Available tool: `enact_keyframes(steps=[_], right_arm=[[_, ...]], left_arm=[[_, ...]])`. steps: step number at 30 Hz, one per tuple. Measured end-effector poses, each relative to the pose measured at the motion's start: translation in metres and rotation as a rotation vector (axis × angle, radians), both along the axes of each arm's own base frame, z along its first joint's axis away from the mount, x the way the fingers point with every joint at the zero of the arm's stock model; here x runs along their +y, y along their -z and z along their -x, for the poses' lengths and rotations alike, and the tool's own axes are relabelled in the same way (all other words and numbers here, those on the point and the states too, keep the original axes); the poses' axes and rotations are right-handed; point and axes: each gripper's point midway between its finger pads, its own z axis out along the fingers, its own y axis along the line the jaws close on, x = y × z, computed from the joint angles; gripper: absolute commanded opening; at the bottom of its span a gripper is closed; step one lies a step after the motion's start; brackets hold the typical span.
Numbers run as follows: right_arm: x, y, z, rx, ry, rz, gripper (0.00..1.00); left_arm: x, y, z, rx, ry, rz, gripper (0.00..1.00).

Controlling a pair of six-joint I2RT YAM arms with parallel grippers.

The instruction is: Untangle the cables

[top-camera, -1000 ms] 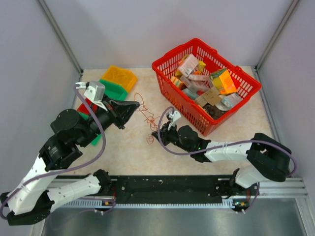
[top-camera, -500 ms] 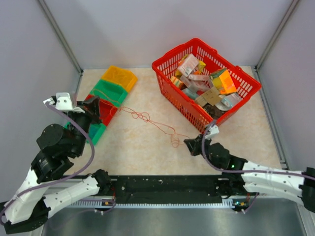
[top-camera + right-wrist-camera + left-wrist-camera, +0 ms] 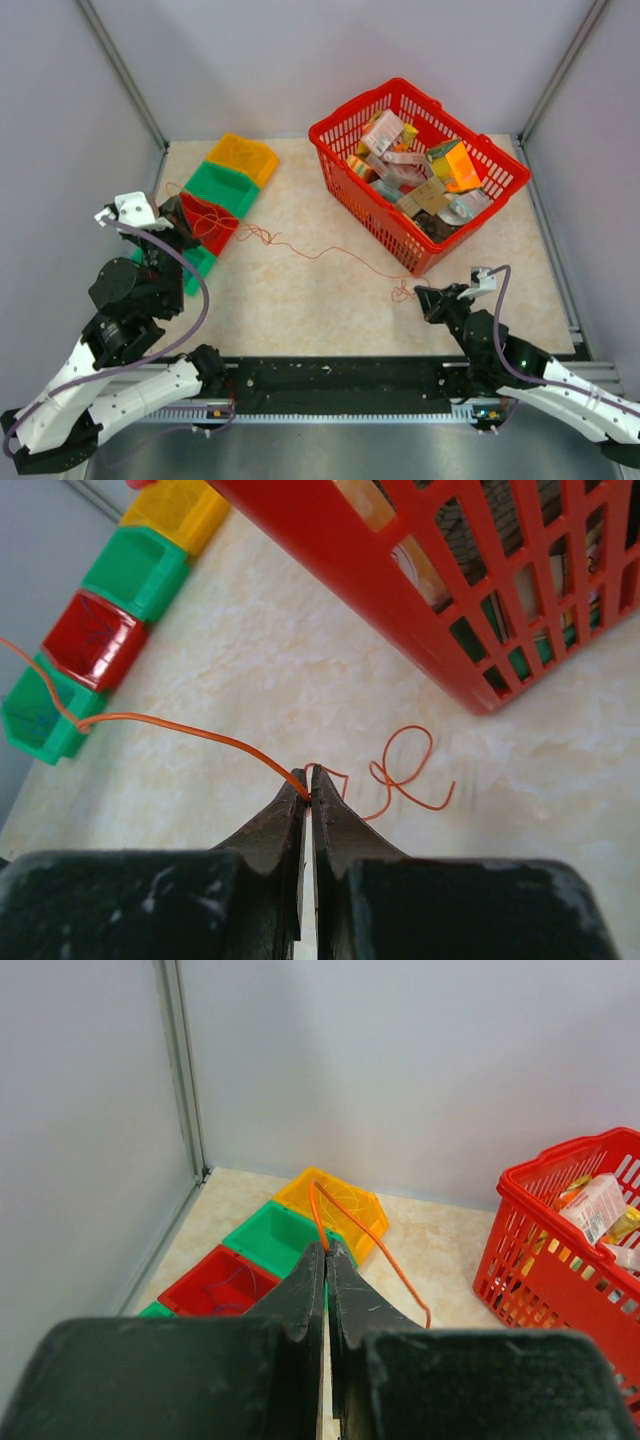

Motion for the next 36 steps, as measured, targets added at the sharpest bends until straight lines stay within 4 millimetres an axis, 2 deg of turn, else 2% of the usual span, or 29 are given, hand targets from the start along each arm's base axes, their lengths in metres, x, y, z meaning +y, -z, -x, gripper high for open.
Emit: enact_keyframes(steps=[4,6,9,12,15,18,22,25,28,30,33,36], right_arm=[[-0.010,0.012,0.000,0.023,0.030,0.070,0.00],[-0.025,0.017,-0.001,0.046,0.081,0.118,0.00],[-0.040,0.009,-0.001,0.049,0.139,0.136,0.00],[-0.046,-0.005,-0.002,0.034,0.164,0.121,0.00],[-0.051,-0.005,-0.003,0.032,0.184,0.130,0.00],[-0.058,-0.003,-0.002,0.038,0.206,0.157,0.00],[-0.069,-0.013,-0.002,0.031,0.249,0.152,0.00],[-0.070,-0.017,-0.003,0.026,0.255,0.142,0.00],[-0.061,-0.017,-0.002,0.026,0.213,0.133,0.00],[-0.048,-0.013,0.000,0.025,0.154,0.123,0.00],[-0.023,-0.005,0.003,0.036,0.047,0.136,0.01],[0.009,0.015,0.007,0.099,-0.089,0.234,0.10]], left_arm=[[0.001,-0.001,-0.001,-0.001,-0.012,-0.005,0.00],[0.004,0.000,-0.002,0.006,-0.035,-0.025,0.00],[0.016,0.002,-0.001,0.012,-0.113,-0.056,0.00],[0.034,0.007,0.005,0.003,-0.210,-0.080,0.00],[0.056,0.007,0.018,-0.020,-0.277,-0.067,0.00],[0.084,-0.005,0.038,-0.081,-0.308,0.022,0.00],[0.120,-0.017,0.068,-0.178,-0.323,0.172,0.00],[0.128,-0.021,0.075,-0.201,-0.306,0.227,0.00],[0.114,-0.024,0.067,-0.192,-0.250,0.231,0.00],[0.092,-0.025,0.054,-0.168,-0.199,0.202,0.00],[0.045,-0.019,0.024,-0.095,-0.104,0.114,0.00],[-0.011,0.002,-0.010,0.013,-0.002,0.013,0.00]])
